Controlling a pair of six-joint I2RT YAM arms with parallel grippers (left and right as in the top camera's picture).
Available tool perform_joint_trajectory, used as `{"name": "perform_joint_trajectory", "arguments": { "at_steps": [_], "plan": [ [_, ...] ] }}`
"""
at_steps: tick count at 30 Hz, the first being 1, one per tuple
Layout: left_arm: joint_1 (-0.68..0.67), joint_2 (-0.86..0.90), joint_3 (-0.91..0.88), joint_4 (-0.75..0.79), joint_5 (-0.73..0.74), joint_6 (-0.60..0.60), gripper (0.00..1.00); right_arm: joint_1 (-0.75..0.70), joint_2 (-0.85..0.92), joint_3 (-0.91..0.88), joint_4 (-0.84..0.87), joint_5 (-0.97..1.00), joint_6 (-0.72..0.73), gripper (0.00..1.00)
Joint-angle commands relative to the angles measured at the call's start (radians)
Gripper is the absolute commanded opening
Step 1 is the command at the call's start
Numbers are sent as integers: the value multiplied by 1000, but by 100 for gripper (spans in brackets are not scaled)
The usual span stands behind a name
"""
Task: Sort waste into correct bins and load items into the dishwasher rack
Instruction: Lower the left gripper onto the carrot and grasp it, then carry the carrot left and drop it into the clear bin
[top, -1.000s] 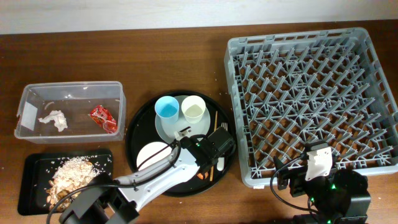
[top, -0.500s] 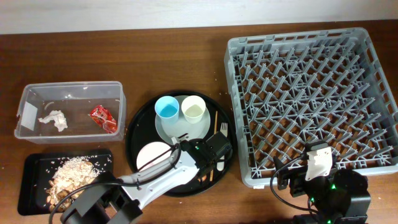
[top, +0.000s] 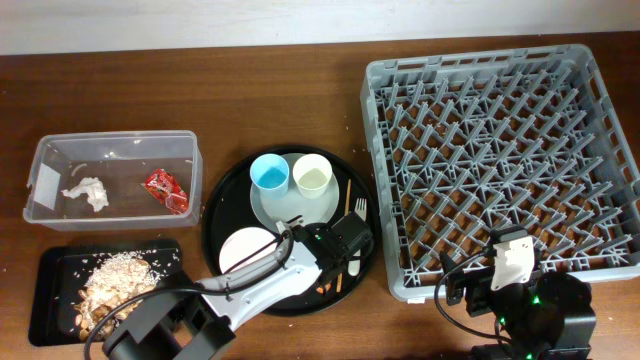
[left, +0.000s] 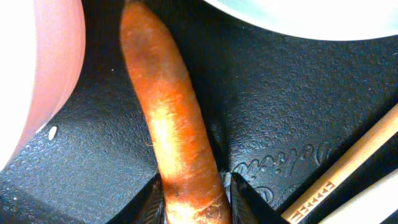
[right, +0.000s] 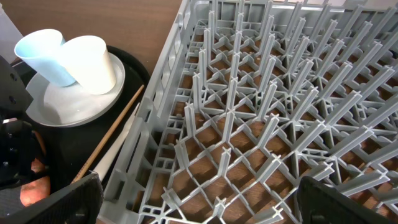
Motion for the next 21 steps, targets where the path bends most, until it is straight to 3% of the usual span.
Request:
{"name": "perform_joint_trajectory", "arguments": {
  "at_steps": [1, 7, 8, 13, 18, 21],
  "plan": [
    [-1, 15, -13, -3, 33, -5, 30, -6, -3, 9, 0, -2, 11, 99],
    [-1, -88, -12, -8, 32, 91, 23, -6, -3, 9, 0, -2, 11, 99],
    [-1, -108, -12, -10, 34, 134, 18, -6, -3, 9, 1, -2, 11, 99],
    [-1, -170, -12, -48, 41, 174, 19, -6, -3, 9, 0, -2, 11, 99],
    [16, -252, 23, -68, 37, 333, 18, -6, -3, 9, 0, -2, 11, 99],
    [83, -298, 72, -124, 36, 363, 18, -6, -3, 9, 0, -2, 11, 99]
  ]
}}
